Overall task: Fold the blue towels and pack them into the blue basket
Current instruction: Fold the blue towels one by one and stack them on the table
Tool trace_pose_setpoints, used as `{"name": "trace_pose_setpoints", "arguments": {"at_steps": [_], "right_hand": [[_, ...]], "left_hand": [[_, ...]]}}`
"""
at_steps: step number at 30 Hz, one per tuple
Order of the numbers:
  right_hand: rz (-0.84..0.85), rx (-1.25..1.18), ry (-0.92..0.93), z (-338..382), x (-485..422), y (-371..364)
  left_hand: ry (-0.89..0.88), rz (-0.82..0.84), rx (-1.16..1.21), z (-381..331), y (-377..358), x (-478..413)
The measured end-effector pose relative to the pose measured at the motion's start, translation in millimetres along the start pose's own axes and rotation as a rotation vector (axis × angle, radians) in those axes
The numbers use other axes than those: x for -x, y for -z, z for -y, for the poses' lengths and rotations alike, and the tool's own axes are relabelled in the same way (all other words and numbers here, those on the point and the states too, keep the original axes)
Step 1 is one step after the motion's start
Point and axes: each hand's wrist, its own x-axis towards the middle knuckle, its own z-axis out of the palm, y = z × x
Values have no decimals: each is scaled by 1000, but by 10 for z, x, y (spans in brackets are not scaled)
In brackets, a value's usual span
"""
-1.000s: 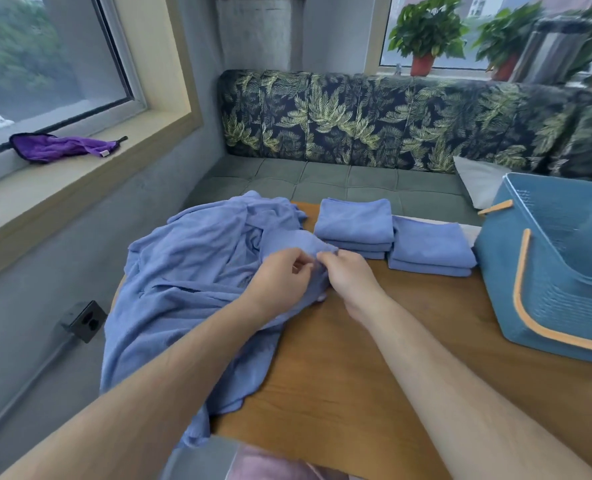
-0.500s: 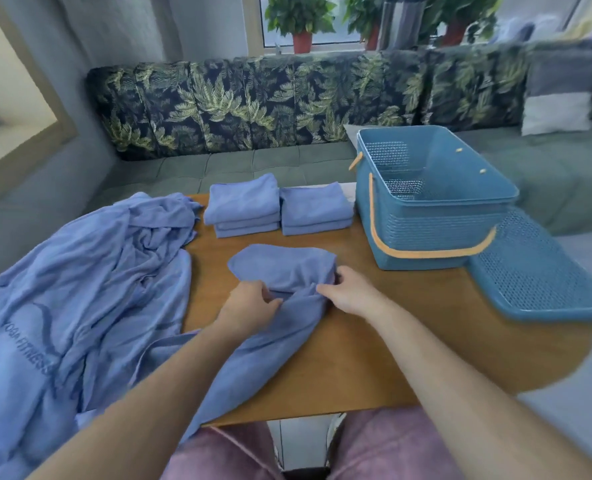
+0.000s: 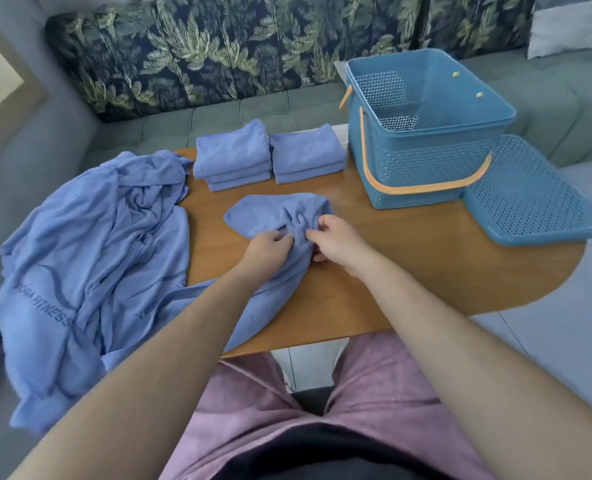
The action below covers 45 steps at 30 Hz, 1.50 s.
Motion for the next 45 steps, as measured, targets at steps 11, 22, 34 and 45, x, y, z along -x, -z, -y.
{"name": "trace_pose_setpoints", "arguments": {"at_steps": [11, 22, 34, 45], "right_hand": [[-3, -79, 32, 111, 33, -107], [-20, -412, -70, 270, -169, 57], [155, -643, -236, 247, -99, -126], [34, -348, -140, 265, -156, -192]], "left_hand": [[-39, -108, 472, 64, 91, 62], [1, -191, 638, 140, 477, -206], [-36, -11, 612, 182, 347, -76], [-28, -163, 546, 150, 420, -81]]}}
